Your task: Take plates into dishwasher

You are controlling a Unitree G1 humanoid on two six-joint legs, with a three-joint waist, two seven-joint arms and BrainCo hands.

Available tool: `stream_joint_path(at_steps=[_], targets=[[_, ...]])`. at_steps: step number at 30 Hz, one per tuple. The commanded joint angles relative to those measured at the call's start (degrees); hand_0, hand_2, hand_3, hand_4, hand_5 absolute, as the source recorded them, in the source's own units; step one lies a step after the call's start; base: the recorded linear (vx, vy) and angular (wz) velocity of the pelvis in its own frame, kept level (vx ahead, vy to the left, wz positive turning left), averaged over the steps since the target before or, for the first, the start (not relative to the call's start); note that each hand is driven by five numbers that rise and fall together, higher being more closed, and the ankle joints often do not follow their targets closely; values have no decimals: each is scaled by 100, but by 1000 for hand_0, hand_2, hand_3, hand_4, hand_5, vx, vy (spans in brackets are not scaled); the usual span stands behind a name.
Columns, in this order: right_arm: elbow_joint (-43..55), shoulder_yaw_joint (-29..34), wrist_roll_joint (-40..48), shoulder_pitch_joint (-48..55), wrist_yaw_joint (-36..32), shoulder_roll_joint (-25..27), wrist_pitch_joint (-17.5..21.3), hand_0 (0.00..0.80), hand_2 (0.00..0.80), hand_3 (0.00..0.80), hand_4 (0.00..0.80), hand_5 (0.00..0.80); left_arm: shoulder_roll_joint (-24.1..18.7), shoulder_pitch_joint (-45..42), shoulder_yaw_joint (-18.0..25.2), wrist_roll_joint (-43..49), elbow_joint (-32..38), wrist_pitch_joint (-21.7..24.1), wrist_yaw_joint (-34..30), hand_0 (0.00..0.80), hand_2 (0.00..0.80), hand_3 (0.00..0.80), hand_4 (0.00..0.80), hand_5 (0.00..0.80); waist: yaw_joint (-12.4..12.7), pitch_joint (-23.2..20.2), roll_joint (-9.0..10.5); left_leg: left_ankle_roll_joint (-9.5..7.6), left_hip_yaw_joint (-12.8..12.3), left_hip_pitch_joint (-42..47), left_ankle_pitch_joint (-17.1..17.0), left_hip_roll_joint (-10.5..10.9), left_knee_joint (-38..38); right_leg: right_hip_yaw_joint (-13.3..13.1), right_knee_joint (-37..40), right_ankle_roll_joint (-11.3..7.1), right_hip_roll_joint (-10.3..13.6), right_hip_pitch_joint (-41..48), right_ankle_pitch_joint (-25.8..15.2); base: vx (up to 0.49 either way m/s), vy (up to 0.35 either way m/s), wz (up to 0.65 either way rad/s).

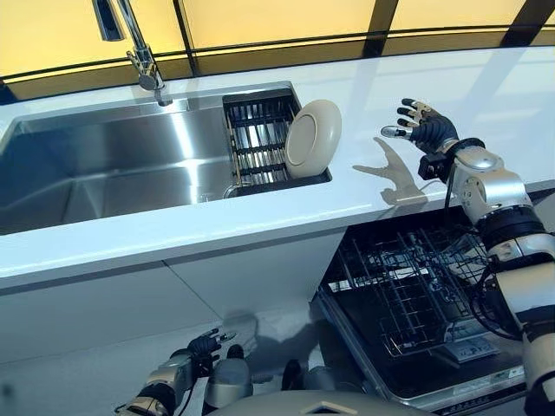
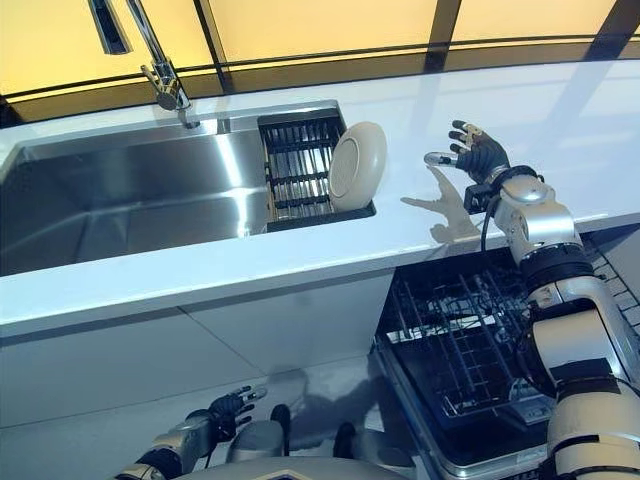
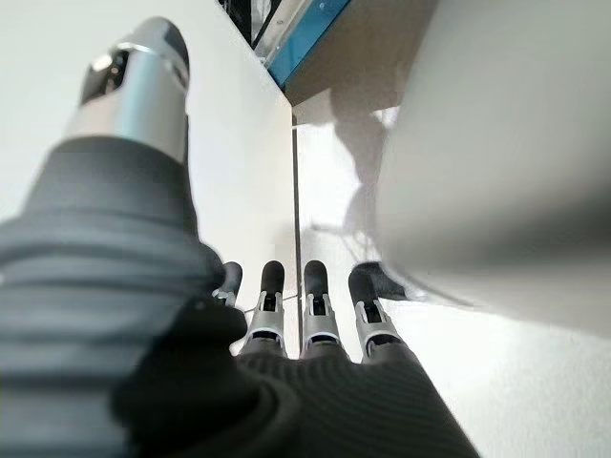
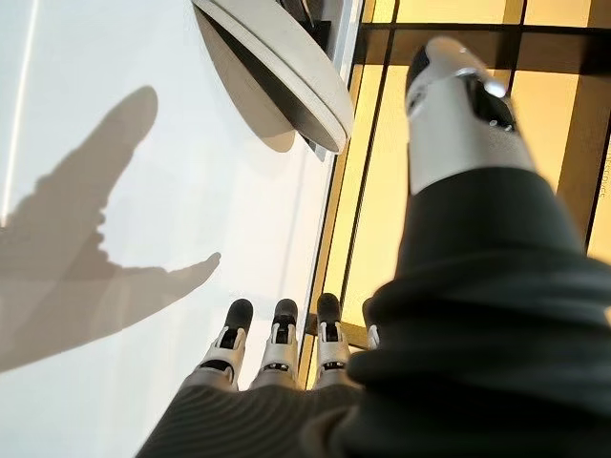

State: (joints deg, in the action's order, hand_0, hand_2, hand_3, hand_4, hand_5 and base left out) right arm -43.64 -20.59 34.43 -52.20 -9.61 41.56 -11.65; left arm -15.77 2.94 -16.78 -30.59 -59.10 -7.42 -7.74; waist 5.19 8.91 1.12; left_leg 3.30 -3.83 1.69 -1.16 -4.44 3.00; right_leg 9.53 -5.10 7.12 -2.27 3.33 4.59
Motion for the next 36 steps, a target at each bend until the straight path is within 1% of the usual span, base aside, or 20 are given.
stream_joint_path(at_steps=[1, 7, 14, 28, 34, 36], targets=[[-190, -43, -3, -516, -108, 170, 135, 0, 0, 0, 0, 0, -85, 382, -233, -84, -136, -41, -66, 0, 0, 0, 0, 0, 34, -455, 92, 115, 108, -64, -463, 255, 49, 103, 623, -814, 473, 554, -353, 67, 77, 1], [-205, -76, -17, -560, -128, 90, 55, 0, 0, 0, 0, 0, -11, 441, -334, -125, -263, 6, -97, 0, 0, 0, 0, 0, 53, -526, 91, 36, 256, -29, -377, 383, 94, 71, 750, -835, 474, 500, -418, 45, 55, -2], [-353, -130, -13, -777, -178, -4, -70, 0, 0, 0, 0, 0, 48, 398, -368, -168, -427, 112, -125, 0, 0, 0, 0, 0, 92, -561, 120, -13, 244, 72, -311, 411, 172, 84, 898, -889, 492, 466, -540, 38, 53, 6], [-555, -73, -23, -837, -115, -150, -236, 0, 0, 0, 0, 0, 60, 262, -399, -110, -601, 264, -266, 0, 0, 0, 0, 0, 177, -555, 178, -94, 279, 151, -201, 450, 200, 149, 880, -924, 515, 454, -551, 45, 21, 1], [-643, -58, -50, -832, -202, -67, -370, 0, 0, 0, 0, 0, 36, 242, -462, -124, -611, 311, -335, 0, 0, 0, 0, 0, 165, -537, 192, -123, 259, 171, -152, 448, 200, 144, 885, -934, 518, 435, -566, 56, -3, 1], [-752, -22, -74, -838, -357, 15, -462, 0, 0, 0, 0, 0, 11, 252, -451, -147, -618, 297, -347, 0, 0, 0, 0, 0, 155, -518, 192, -132, 258, 175, -136, 448, 200, 143, 875, -937, 521, 416, -566, 18, -4, 0]])
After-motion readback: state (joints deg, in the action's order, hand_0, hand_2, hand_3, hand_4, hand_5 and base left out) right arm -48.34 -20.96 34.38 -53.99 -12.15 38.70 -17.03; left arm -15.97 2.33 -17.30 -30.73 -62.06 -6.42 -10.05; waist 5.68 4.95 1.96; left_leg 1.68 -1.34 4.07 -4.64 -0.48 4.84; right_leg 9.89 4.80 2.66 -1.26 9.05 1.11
